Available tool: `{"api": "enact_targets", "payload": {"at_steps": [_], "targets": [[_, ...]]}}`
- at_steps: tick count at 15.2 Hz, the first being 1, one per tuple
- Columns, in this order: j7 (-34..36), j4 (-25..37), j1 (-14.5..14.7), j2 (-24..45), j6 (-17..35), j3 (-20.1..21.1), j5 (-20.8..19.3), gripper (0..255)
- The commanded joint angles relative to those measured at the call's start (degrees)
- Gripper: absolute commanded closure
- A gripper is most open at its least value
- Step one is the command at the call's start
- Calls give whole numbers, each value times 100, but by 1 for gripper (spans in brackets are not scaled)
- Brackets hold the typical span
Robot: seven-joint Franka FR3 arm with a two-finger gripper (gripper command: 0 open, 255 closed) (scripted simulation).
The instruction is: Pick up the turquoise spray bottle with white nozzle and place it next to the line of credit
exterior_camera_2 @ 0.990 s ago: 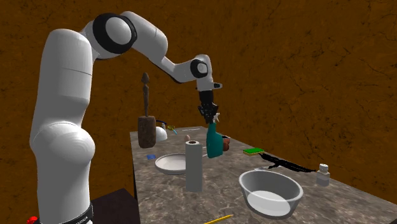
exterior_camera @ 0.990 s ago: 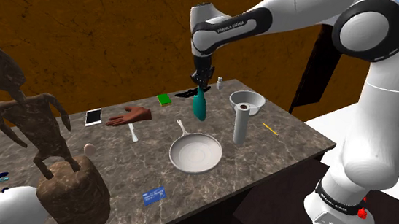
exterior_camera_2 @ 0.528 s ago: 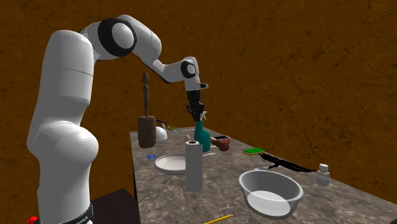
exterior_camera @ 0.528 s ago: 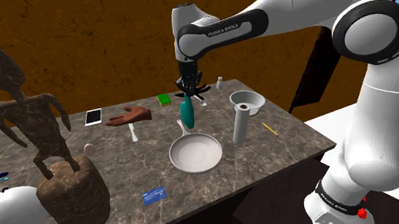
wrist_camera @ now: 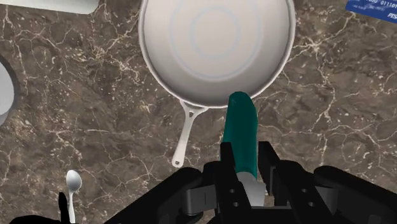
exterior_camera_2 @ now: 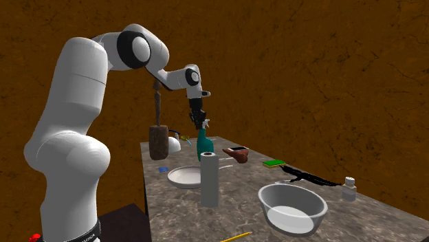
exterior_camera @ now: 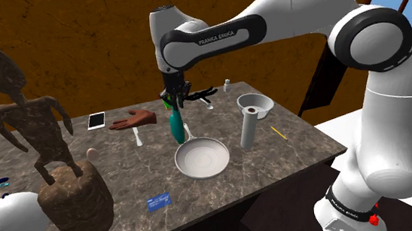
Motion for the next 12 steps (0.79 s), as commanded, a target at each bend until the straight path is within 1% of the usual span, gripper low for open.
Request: {"api": "enact_targets", "payload": {"at_steps": [1, 8, 12], "targets": [[252, 299, 168, 211, -118, 86, -45, 255], [988, 1506, 764, 1025, -617, 306, -212, 255], [1026, 1214, 753, 1035, -317, 298, -224, 255]]}}
